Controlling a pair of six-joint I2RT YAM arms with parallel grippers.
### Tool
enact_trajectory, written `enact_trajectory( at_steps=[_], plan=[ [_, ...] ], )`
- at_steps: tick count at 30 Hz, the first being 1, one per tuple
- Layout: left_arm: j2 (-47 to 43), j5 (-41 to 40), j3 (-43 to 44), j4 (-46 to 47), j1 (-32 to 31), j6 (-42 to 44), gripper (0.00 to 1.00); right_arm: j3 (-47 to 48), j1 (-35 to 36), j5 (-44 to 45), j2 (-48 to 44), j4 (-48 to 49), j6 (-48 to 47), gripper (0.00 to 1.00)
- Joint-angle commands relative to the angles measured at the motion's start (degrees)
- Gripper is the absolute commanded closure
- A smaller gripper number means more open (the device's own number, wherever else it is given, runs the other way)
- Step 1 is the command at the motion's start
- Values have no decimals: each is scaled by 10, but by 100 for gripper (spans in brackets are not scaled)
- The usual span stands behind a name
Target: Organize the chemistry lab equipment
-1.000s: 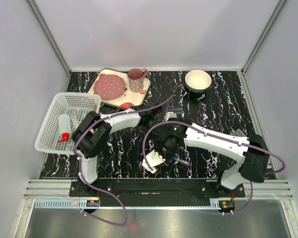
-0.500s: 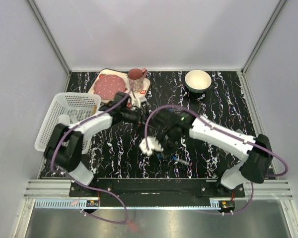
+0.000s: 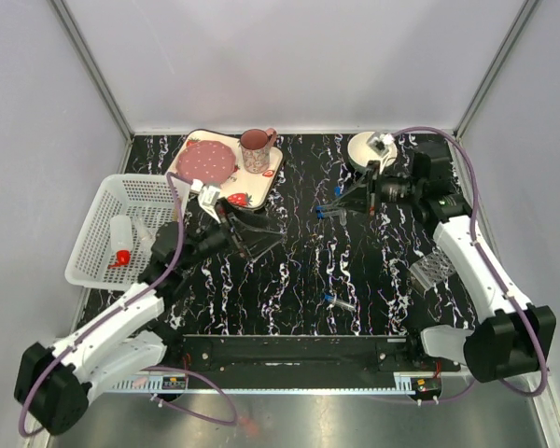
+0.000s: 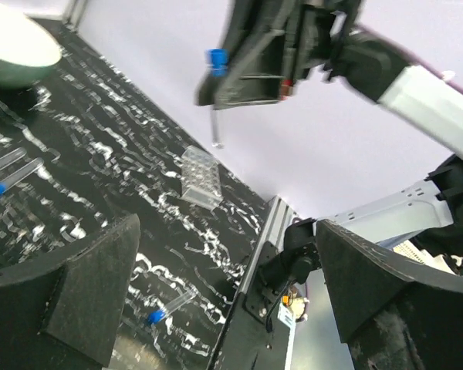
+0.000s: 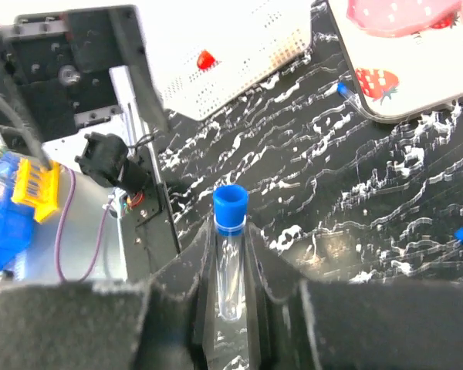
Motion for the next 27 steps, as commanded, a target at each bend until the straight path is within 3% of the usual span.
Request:
enact_trajectory(
  at_steps=[1, 4, 11, 19, 27],
  plan=[
    [47, -114, 35, 118, -71, 40, 1, -87, -51, -50, 12, 373, 402, 88],
    [124, -133, 87, 129, -106, 27, 1, -136, -78, -35, 19, 454, 486, 87],
    [280, -193, 217, 56, -168, 54, 4, -179, -98, -8, 0, 458, 501, 87],
    [372, -266, 374, -168, -216, 141, 24, -192, -105, 1, -6, 453, 501, 86],
    [411, -310, 437, -252, -232, 198, 50, -198, -105, 5, -8, 447, 501, 85]
  ],
)
